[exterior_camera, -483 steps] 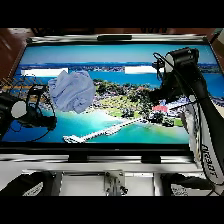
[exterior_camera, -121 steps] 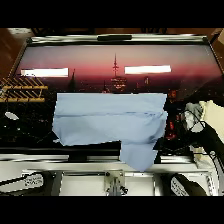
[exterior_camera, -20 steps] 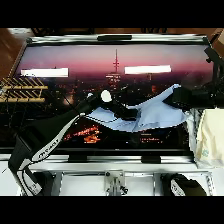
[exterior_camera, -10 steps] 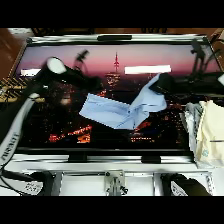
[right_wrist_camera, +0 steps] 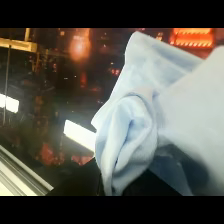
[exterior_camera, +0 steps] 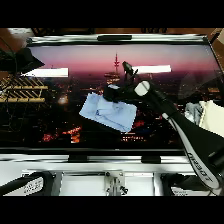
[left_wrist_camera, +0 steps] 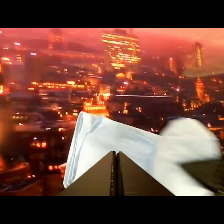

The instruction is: Fold the shirts.

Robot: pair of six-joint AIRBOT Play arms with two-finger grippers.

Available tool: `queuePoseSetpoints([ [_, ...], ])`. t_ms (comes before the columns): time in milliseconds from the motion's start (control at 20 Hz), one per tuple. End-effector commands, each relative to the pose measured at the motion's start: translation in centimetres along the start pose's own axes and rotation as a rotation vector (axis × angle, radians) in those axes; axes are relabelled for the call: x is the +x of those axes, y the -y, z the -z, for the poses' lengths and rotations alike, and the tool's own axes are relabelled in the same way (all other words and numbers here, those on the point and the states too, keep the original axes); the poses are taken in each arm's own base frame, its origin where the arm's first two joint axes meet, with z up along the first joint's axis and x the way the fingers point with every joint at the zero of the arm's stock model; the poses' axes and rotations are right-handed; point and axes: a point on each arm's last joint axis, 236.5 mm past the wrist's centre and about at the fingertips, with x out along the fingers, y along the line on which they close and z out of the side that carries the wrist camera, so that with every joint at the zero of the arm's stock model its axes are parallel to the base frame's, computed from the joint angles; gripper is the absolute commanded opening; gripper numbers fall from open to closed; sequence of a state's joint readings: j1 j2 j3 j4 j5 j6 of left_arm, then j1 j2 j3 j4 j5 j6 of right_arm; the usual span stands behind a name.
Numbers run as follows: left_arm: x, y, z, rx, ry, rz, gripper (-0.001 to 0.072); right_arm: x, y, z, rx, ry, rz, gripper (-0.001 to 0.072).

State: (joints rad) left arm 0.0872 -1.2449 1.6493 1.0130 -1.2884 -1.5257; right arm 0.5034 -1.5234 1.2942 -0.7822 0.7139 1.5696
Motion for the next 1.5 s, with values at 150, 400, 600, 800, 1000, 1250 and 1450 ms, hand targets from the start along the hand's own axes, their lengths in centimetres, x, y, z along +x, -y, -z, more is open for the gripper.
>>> queuePoseSetpoints([
  [150, -2.3, 2.1, 1.3, 0.066, -0.017, 0.015, 0.0030, 5.9, -1.6, -0.2, 0.190, 0.064, -0.157, 0.0534],
  [400, -1.9, 3.0, 1.7, 0.101, -0.031, 0.031, 0.0030, 0.1, -0.8, -3.3, 0.078, 0.092, -0.133, 0.0534],
  [600, -1.9, 2.3, 1.7, 0.115, -0.030, 0.006, 0.0030, -9.2, 12.6, 0.1, 0.040, -0.157, 0.349, 0.0534],
  [800, -1.9, 1.7, 1.7, 0.122, -0.032, -0.022, 0.0031, -14.8, 20.5, 7.6, 0.198, -0.455, 0.493, 0.0670],
  [1000, -1.9, 1.6, 1.7, 0.123, -0.034, -0.025, 0.0031, -8.7, 18.8, 9.8, 0.297, -0.359, 0.295, 0.0675],
  [1250, -1.9, 1.3, 1.7, 0.125, -0.035, -0.036, 0.0031, -5.1, 18.0, 9.8, 0.294, -0.309, 0.228, 0.0675],
  [1450, -1.9, 1.4, 1.8, 0.122, -0.036, -0.035, 0.0031, -2.7, 15.9, 7.9, 0.374, -0.235, 0.081, 0.0674],
])
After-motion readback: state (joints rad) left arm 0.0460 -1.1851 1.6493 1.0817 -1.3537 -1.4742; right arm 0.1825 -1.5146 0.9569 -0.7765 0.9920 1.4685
